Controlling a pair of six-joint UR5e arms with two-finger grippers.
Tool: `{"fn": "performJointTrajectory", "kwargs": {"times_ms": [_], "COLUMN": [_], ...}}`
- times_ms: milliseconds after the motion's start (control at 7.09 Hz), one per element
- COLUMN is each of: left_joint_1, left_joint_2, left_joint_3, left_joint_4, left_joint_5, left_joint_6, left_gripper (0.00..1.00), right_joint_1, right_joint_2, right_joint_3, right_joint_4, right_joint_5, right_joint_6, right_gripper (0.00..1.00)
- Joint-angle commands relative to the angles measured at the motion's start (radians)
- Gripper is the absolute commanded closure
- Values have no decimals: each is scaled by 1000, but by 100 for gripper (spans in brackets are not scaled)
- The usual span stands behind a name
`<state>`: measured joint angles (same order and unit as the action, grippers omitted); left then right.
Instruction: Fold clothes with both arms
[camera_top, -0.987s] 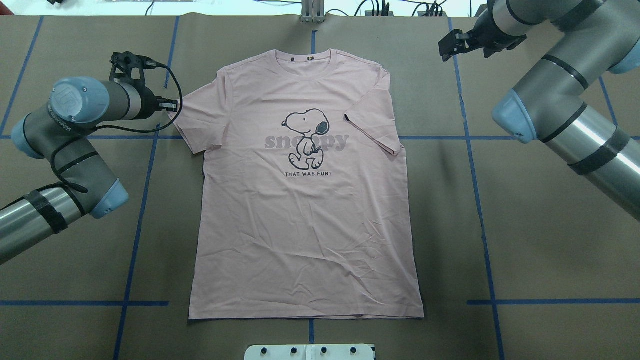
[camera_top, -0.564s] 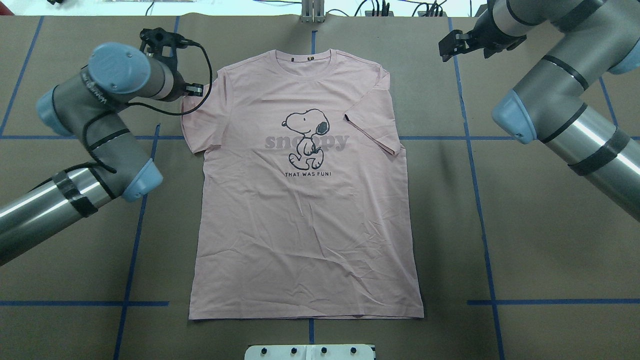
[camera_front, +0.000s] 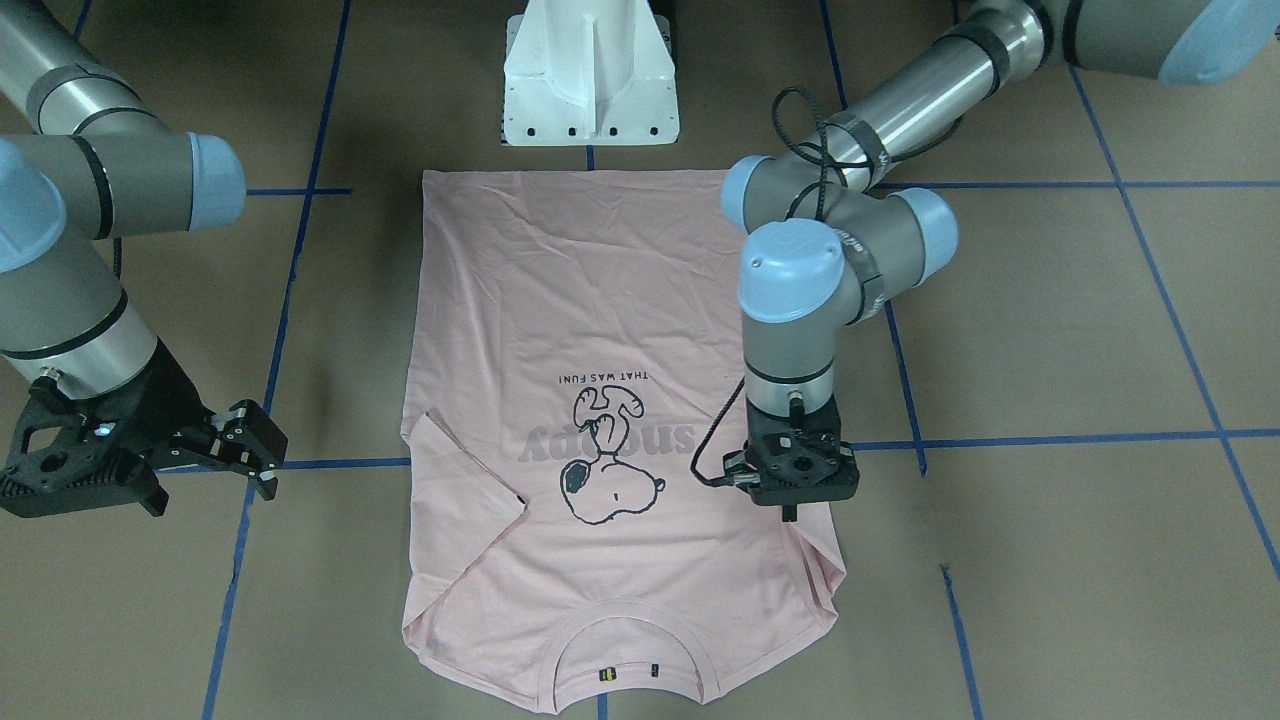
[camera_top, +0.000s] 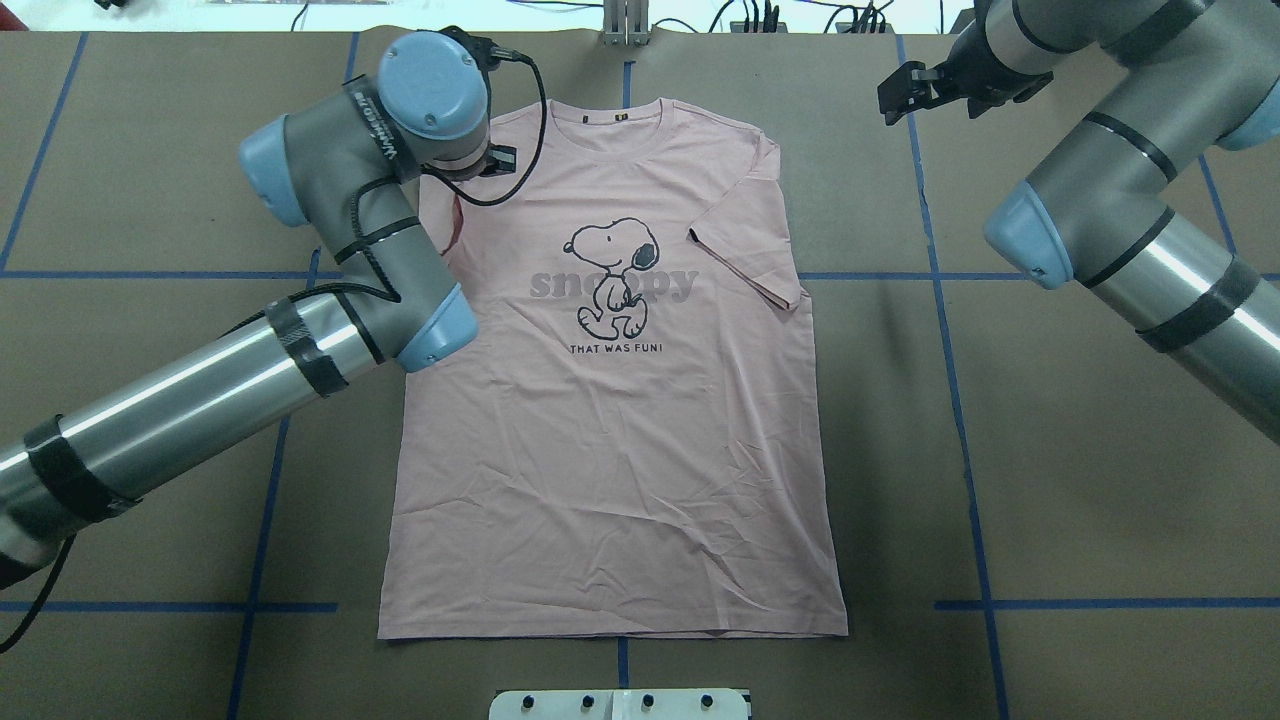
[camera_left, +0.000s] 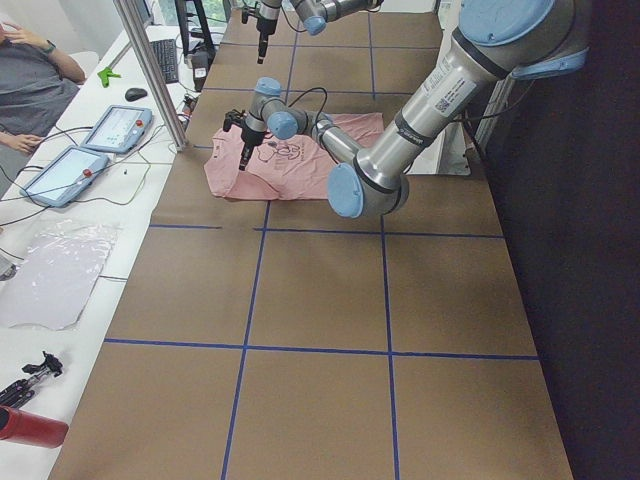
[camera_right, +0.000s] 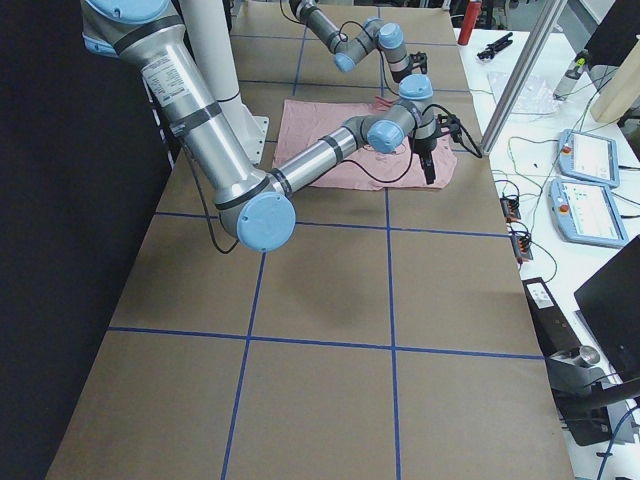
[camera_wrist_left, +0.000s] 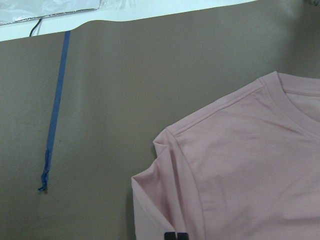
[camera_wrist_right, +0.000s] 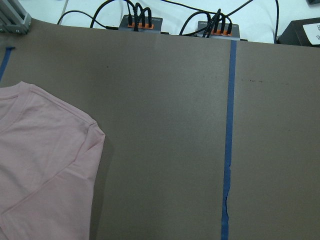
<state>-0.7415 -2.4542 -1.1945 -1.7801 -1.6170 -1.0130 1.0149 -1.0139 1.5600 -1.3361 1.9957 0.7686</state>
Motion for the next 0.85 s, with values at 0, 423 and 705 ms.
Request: {"fn": "performJointTrajectory", "kwargs": {"times_ms": [0, 423, 705], "left_joint_1": [16, 33, 42], "left_joint_2": [-66, -14, 146], "left_joint_3": [87, -55, -334], "left_joint_4": [5, -44, -44], "left_joint_5": [14, 0, -77], "left_joint_6": [-29, -6, -1], "left_gripper": [100, 0, 0], "right_joint_1": [-1, -1, -60], "right_joint_2": [0, -2, -23], "right_joint_3": [0, 14, 81], "right_joint_4": [0, 0, -8], "right_joint_5": [0, 2, 2], "right_joint_6": [3, 11, 141], "right_gripper": [0, 0, 0]}}
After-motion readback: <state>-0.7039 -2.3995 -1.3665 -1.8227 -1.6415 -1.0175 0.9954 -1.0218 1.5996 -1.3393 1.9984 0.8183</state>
